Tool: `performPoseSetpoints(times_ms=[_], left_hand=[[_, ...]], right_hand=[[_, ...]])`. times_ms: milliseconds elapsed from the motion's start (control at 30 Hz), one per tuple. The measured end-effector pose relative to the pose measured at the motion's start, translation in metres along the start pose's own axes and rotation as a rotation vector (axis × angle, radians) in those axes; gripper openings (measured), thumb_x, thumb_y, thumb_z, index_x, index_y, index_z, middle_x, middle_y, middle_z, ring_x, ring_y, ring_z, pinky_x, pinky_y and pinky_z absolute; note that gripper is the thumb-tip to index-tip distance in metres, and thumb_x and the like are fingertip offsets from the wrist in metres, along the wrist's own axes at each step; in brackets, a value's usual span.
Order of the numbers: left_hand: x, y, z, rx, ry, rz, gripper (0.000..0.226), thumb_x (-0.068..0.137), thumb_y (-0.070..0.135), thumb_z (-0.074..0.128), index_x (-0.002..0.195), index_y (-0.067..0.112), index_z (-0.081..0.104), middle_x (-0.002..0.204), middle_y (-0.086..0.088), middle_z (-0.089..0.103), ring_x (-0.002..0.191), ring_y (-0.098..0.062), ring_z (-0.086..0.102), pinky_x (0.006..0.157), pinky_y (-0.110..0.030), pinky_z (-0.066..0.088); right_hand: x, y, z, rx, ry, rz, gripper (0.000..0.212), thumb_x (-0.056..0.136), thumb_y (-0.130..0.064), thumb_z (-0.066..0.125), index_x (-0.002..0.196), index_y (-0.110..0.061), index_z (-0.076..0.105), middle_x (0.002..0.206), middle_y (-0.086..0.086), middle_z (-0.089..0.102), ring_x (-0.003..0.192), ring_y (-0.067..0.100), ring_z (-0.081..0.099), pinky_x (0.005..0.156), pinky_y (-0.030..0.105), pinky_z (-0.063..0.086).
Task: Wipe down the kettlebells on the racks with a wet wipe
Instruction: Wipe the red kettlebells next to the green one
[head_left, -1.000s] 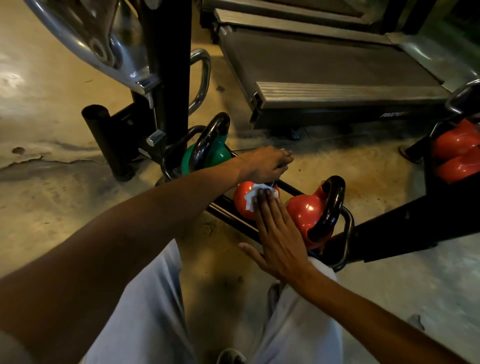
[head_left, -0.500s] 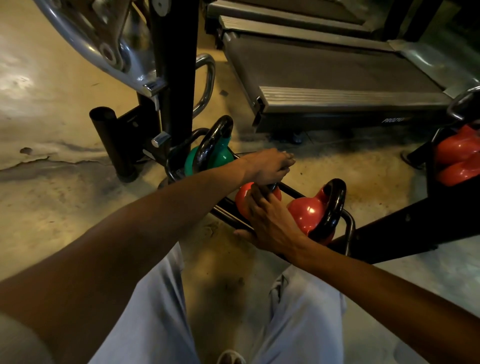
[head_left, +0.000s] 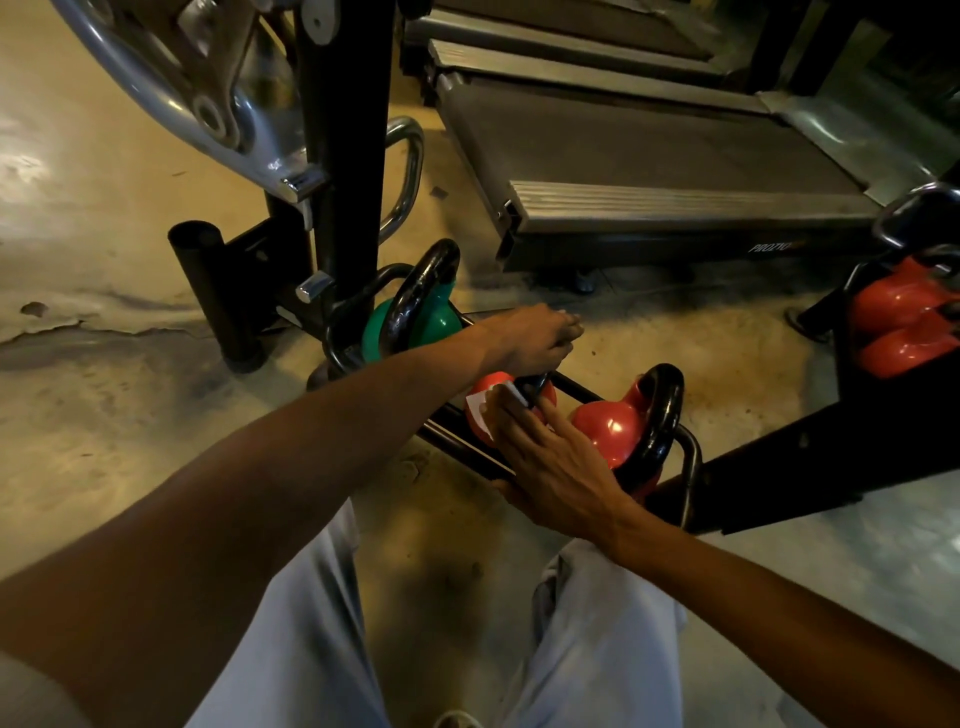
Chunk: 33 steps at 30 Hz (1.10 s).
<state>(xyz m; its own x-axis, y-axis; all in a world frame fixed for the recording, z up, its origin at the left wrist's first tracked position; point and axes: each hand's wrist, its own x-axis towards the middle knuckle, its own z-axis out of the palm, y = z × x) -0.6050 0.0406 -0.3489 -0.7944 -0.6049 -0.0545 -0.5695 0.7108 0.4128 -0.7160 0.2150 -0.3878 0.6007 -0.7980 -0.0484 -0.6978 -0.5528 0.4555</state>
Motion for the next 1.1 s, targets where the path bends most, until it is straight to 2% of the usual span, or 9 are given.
performPoseSetpoints(times_ms=[67,233,367,500,600,667,800,900,1100], left_hand=[[-0.001,0.002,-0.006,0.014,-0.008,0.065,0.05,0.11,0.035,0.041,0.155,0.012,0.049,0.164,-0.009,0.042,0.147,-0.028,0.044,0.12,-0.044,0.036],[-0.012,0.005,-0.01,-0.216,-0.004,0.014,0.064,0.106,0.055,0.032,0.139,0.01,0.063,0.154,-0.013,0.054,0.137,-0.03,0.054,0.113,-0.05,0.042],[-0.041,0.003,0.004,-0.417,0.299,0.015,0.06,0.109,0.047,0.036,0.159,0.013,0.042,0.167,-0.007,0.036,0.156,-0.017,0.03,0.128,-0.039,0.025],[-0.079,0.006,0.041,-0.3,0.494,0.013,0.059,0.11,0.036,0.035,0.164,0.012,0.03,0.172,-0.006,0.026,0.16,-0.013,0.019,0.131,-0.036,0.017],[-0.092,0.01,0.07,-0.165,0.544,0.109,0.063,0.11,0.037,0.032,0.163,0.004,0.029,0.171,-0.015,0.024,0.161,-0.022,0.016,0.131,-0.044,0.018],[-0.094,0.014,0.082,-0.112,0.521,0.163,0.064,0.111,0.04,0.029,0.163,0.004,0.026,0.172,-0.016,0.02,0.162,-0.024,0.012,0.131,-0.046,0.017],[-0.093,0.017,0.082,-0.097,0.486,0.146,0.062,0.112,0.042,0.028,0.163,0.007,0.028,0.172,-0.014,0.02,0.161,-0.021,0.01,0.131,-0.046,0.017],[-0.091,0.013,0.075,-0.055,0.449,0.158,0.064,0.112,0.046,0.024,0.164,0.008,0.028,0.172,-0.013,0.021,0.161,-0.023,0.016,0.13,-0.047,0.021],[-0.091,0.019,0.074,-0.081,0.452,0.117,0.066,0.111,0.048,0.027,0.162,0.008,0.033,0.171,-0.012,0.024,0.161,-0.021,0.017,0.13,-0.044,0.021]], right_hand=[[-0.005,-0.005,-0.007,0.17,-0.002,0.101,0.083,0.107,-0.059,0.038,0.165,-0.005,0.014,0.172,0.021,0.007,0.161,0.035,-0.003,0.129,0.055,0.013],[0.001,-0.031,-0.02,0.512,0.154,0.405,0.088,0.107,-0.055,0.046,0.166,-0.007,0.002,0.174,0.016,-0.003,0.161,0.029,-0.006,0.131,0.048,0.008],[0.013,-0.027,-0.026,0.864,0.229,0.632,0.071,0.111,-0.041,0.039,0.168,-0.021,0.001,0.176,0.001,0.0,0.161,0.012,-0.005,0.131,0.047,0.014],[0.025,0.009,-0.02,1.237,0.221,0.708,0.061,0.112,-0.049,0.026,0.167,-0.033,0.003,0.175,-0.012,-0.002,0.158,0.0,-0.003,0.132,0.044,0.01],[0.036,0.037,-0.024,1.423,0.185,0.811,0.065,0.108,-0.062,0.021,0.165,-0.03,0.023,0.173,-0.006,0.019,0.157,0.007,0.022,0.128,0.039,0.024],[0.046,0.055,-0.025,1.568,0.149,0.904,0.062,0.109,-0.061,0.018,0.154,-0.025,0.042,0.155,-0.002,0.046,0.131,0.004,0.052,0.108,0.025,0.042],[0.067,0.087,-0.011,1.962,0.192,1.126,0.072,0.109,-0.062,0.023,0.151,-0.009,0.047,0.141,0.009,0.06,0.13,0.022,0.057,0.097,0.031,0.045],[0.074,0.096,-0.01,2.24,0.131,1.324,0.06,0.109,-0.053,0.036,0.133,0.0,0.054,0.121,0.018,0.067,0.104,0.026,0.066,0.087,0.036,0.054],[0.069,0.087,-0.017,2.316,0.095,1.431,0.044,0.105,-0.043,0.048,0.109,-0.002,0.065,0.096,0.01,0.068,0.086,0.023,0.064,0.079,0.035,0.053]])
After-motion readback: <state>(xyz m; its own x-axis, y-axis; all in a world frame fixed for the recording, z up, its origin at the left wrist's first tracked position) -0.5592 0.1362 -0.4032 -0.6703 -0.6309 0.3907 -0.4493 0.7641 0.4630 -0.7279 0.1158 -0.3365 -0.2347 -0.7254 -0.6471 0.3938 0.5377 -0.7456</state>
